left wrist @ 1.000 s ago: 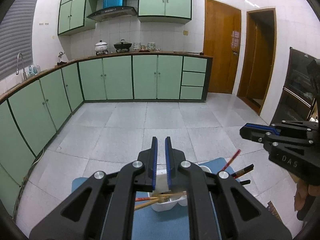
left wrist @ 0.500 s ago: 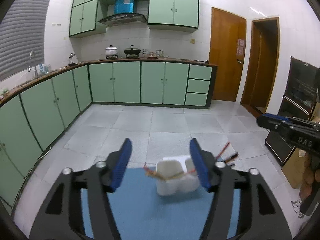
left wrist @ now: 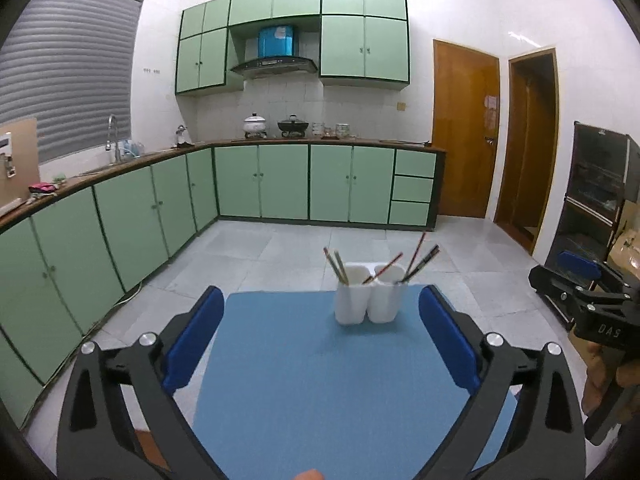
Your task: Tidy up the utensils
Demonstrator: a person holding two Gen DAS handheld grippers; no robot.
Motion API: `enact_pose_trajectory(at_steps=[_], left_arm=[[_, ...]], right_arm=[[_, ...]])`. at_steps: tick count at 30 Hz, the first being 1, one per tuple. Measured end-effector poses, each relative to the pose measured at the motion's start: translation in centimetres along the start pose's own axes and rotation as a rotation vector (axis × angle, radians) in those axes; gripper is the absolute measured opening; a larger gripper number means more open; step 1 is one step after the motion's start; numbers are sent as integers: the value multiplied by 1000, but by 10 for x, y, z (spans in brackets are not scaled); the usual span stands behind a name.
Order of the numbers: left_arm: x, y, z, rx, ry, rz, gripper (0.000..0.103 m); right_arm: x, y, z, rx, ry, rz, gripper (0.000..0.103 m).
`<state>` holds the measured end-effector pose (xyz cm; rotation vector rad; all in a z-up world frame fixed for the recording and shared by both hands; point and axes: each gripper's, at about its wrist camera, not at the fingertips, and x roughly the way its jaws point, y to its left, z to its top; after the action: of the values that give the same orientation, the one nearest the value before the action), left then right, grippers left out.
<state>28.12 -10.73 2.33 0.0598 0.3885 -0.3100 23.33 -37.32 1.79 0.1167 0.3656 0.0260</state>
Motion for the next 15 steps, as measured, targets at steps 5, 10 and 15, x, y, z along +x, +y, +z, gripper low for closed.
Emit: enact_pose_trajectory(at_steps=[5, 10, 15], left_arm=[[-52, -2, -18, -20, 14, 14, 98], [-100, -5, -39, -37, 50, 52, 98], [-146, -9, -61, -84, 62, 45, 98]], right_arm=[[-45, 27, -19, -22, 13, -7, 97], [-91, 48, -40, -13, 14, -48, 97], [-127, 60, -65, 58, 71, -76, 97]])
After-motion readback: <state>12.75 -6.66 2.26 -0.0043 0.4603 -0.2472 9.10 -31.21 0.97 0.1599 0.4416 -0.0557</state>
